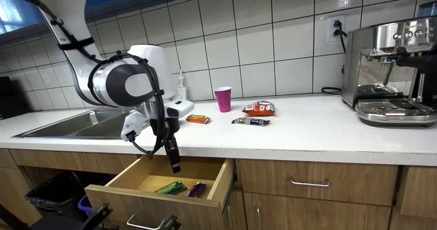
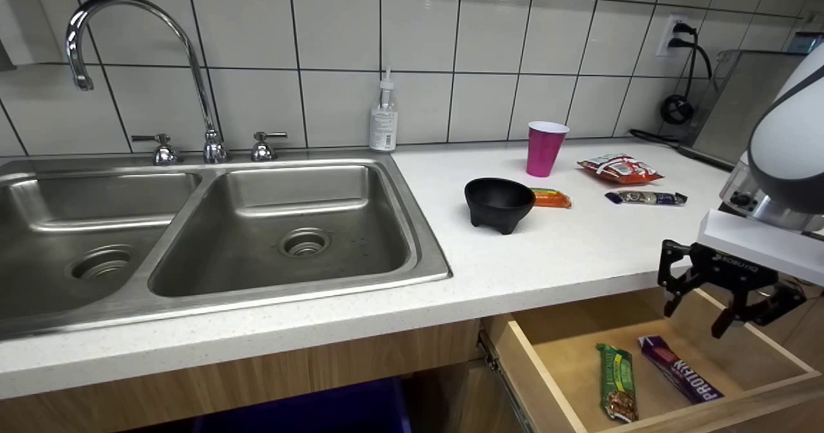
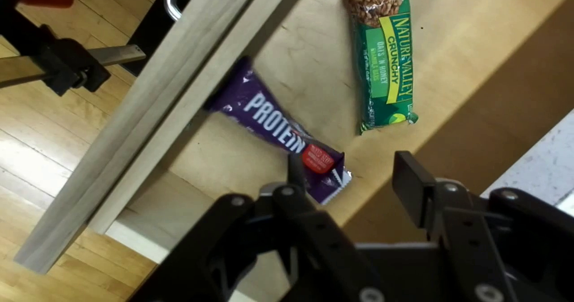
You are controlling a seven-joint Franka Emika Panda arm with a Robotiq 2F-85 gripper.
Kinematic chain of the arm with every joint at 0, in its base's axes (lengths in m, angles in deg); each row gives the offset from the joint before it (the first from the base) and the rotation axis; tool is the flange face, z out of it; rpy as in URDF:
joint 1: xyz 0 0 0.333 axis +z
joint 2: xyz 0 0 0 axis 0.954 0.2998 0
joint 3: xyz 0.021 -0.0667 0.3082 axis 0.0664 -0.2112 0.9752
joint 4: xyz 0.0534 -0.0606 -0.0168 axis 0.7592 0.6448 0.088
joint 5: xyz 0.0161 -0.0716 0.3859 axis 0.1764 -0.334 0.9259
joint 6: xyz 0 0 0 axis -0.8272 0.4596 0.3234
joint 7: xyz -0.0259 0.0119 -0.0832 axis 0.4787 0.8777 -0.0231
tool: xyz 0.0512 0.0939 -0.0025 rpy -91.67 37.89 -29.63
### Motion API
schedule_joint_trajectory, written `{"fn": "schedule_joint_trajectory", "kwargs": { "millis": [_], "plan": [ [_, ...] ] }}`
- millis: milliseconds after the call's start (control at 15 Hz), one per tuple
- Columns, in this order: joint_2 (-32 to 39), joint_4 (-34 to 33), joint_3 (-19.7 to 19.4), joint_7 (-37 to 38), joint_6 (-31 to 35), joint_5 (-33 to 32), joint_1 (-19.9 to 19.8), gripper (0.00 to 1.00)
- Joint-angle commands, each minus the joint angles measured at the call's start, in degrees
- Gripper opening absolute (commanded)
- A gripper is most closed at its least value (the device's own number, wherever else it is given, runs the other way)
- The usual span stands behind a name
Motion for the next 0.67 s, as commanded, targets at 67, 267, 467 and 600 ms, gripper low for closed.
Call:
{"fn": "schedule_joint_trajectory", "kwargs": {
  "millis": [67, 267, 467, 600],
  "plan": [
    [-3.02, 0.65, 0.52, -0.31, 0.6, 1.26, 0.59, 0.95],
    [-4.86, 0.58, 0.81, -0.77, 0.26, 1.04, 0.71, 1.0],
    [-7.16, 0.7, 1.0, -1.36, -0.63, 0.56, 0.59, 1.0],
    [-8.76, 0.69, 1.21, -2.15, -1.54, 0.45, 0.29, 1.0]
  ]
}}
